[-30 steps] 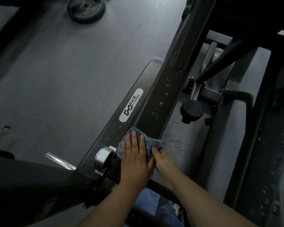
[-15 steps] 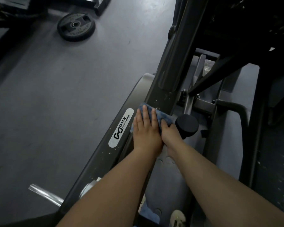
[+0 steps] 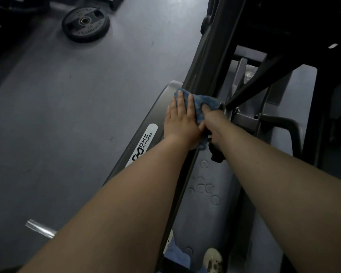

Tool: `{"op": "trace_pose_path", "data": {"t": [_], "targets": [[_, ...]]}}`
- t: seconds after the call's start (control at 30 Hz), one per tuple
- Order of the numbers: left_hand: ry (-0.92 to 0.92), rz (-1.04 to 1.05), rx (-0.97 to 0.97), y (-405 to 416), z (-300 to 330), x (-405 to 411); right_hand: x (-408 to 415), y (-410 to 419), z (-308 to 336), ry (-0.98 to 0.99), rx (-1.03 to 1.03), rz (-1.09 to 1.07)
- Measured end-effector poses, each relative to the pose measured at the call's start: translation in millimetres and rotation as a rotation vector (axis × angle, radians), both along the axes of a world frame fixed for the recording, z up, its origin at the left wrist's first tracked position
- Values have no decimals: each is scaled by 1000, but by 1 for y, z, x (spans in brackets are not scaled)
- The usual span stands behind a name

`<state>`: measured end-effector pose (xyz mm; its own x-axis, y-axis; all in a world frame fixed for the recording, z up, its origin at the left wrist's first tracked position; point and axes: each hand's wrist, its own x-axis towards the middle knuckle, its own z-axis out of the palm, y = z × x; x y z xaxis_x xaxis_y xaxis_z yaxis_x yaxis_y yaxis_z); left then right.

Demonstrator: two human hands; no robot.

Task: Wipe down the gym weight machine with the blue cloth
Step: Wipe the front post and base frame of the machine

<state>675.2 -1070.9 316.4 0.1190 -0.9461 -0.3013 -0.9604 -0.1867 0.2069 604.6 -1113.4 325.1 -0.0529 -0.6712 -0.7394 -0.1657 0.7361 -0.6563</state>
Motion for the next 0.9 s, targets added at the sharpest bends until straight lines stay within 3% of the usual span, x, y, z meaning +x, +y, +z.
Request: {"op": "trace_pose_path", "data": {"t": [0.4,0.57,0.73,0.9], "targets": [[-22,79,-104,185,-21,9,2,157,15,2,88,131],[-54,35,-23,251,-15,20,1,228,4,72,125,269],[-43,44,46,262,6,28,-10,256,11,36,40,322],[-80,191,64,204,18,25,-16,243,20,1,-148,401]]}}
